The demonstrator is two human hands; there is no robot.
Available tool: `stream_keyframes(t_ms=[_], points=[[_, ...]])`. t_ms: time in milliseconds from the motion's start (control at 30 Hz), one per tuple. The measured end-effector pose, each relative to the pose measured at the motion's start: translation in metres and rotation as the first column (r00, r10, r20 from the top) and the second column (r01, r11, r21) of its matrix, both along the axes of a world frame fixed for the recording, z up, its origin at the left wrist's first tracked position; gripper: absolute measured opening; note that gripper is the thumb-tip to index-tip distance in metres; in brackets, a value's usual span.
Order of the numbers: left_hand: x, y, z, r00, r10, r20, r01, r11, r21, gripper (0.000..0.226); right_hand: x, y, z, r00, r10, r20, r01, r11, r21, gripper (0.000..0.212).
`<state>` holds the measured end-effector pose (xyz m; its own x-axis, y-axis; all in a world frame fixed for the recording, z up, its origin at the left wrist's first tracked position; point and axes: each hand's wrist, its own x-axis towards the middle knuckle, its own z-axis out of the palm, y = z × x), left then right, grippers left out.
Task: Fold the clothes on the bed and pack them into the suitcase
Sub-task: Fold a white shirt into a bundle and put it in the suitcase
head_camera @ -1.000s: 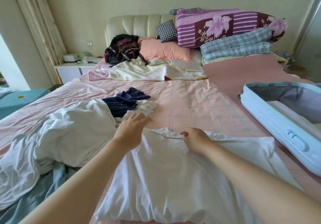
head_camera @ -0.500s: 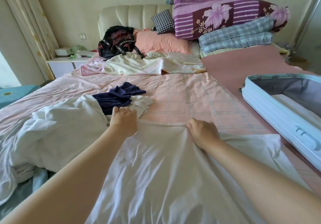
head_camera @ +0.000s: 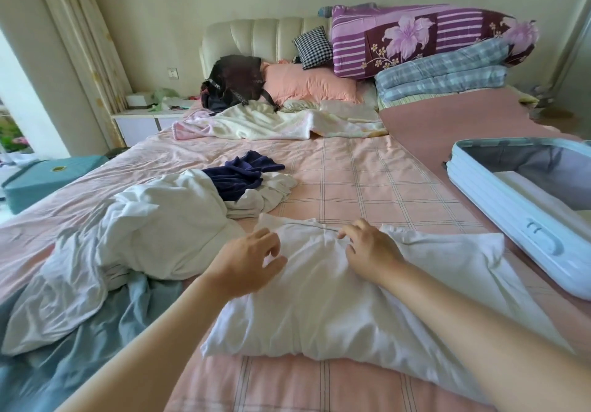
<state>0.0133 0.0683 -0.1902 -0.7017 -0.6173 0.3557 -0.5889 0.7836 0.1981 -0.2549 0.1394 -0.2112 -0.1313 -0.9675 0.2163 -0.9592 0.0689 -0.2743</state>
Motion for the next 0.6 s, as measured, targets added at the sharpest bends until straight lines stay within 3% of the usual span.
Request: stream_keyframes(t_ms=[133, 267, 333, 433, 533, 567, 600], points=[[0.04, 0.049, -0.002, 0.979, -0.147, 0.143, 0.156, 0.987, -0.05, 0.047, 0.037, 0.054, 0.014, 0.983, 0.11, 0.145, -0.117, 0.992, 0.039, 0.022], [0.063, 0.08, -0.008, 0.932, -0.114, 0.345, 0.156, 0.983, -0.098, 0.072, 0.05, 0.108, 0.015, 0.969, 0.165, 0.186, -0.181, 0.981, 0.07, 0.028], [0.07, 0.089, -0.009, 0.926, -0.082, 0.367, 0.119, 0.99, -0.078, 0.068, 0.049, 0.13, 0.013, 0.972, 0.213, 0.095, -0.225, 0.966, 0.131, 0.05], [0.075, 0.093, -0.007, 0.911, -0.079, 0.405, 0.122, 0.989, -0.083, 0.036, 0.045, 0.153, 0.005, 0.958, 0.239, -0.157, -0.198, 0.951, 0.239, 0.081], [0.088, 0.081, 0.002, 0.863, 0.017, 0.505, 0.09, 0.978, -0.188, 0.018, 0.04, 0.169, 0.003, 0.957, 0.158, -0.244, -0.094, 0.963, 0.254, 0.088], [0.097, 0.075, 0.005, 0.885, 0.094, 0.455, 0.012, 0.974, -0.225, 0.015, 0.037, 0.173, 0.003, 0.956, 0.139, -0.26, -0.074, 0.966, 0.247, 0.089], [0.105, 0.068, 0.007, 0.921, 0.111, 0.374, -0.013, 0.967, -0.255, 0.031, 0.033, 0.176, 0.002, 0.953, 0.128, -0.275, -0.06, 0.968, 0.242, 0.088]])
